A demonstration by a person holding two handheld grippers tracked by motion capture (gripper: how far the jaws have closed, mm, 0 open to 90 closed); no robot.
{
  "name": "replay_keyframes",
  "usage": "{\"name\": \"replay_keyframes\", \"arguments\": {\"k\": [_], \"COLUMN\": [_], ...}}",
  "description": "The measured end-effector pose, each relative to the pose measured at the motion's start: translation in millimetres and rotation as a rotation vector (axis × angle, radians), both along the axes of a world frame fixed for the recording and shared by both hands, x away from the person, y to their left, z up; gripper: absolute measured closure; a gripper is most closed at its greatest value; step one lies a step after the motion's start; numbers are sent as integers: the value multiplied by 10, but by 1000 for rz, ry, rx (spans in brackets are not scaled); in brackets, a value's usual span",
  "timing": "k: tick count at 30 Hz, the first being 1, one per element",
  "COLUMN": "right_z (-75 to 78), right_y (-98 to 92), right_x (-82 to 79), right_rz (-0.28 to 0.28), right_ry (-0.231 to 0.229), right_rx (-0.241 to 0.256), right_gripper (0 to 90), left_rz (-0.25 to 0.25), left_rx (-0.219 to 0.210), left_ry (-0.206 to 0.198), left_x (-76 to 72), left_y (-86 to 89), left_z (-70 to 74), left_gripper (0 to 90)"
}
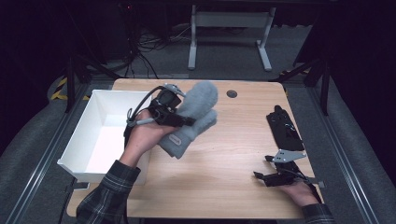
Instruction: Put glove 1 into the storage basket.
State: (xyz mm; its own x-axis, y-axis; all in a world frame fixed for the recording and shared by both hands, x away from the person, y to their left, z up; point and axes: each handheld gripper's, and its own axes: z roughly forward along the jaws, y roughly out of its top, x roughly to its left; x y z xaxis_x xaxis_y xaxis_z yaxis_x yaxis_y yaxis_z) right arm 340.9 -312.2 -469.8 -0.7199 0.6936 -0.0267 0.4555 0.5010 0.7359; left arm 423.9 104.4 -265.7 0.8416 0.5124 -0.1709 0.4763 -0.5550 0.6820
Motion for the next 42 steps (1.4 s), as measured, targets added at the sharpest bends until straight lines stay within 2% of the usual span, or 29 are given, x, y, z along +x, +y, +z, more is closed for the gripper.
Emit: {"name": "replay_keyframes", "arguments": {"k": [6, 10, 14, 21, 25, 27, 37, 42], "right_z": [0, 0, 0, 0, 0, 0, 0, -1], "right_y": [1, 1, 2, 2, 2, 2, 1, 1], "right_x": [-1, -1, -1, 0, 0, 1, 3, 4], "right_rz": [-2, -2, -5, -6, -7, -7, -10, -10], "right_ry": [1, 0, 1, 1, 1, 1, 0, -1], "right_rx": [0, 0, -1, -1, -1, -1, -1, -1], "right_gripper": [174, 174, 172, 171, 170, 170, 170, 169], "left_rz": [68, 115, 159, 221, 264, 289, 389, 424], "left_rx": [-9, -14, -24, -33, -13, -2, 15, 16], "left_ry": [-9, -8, 0, 6, 9, 6, 42, 82], "left_x": [27, 25, 26, 10, -9, -18, -24, -16], "left_y": [376, 616, 837, 1114, 1243, 1309, 1603, 1703], "left_z": [119, 150, 131, 66, 26, -5, -260, -439], "left_gripper": [702, 701, 701, 701, 701, 701, 701, 702]}}
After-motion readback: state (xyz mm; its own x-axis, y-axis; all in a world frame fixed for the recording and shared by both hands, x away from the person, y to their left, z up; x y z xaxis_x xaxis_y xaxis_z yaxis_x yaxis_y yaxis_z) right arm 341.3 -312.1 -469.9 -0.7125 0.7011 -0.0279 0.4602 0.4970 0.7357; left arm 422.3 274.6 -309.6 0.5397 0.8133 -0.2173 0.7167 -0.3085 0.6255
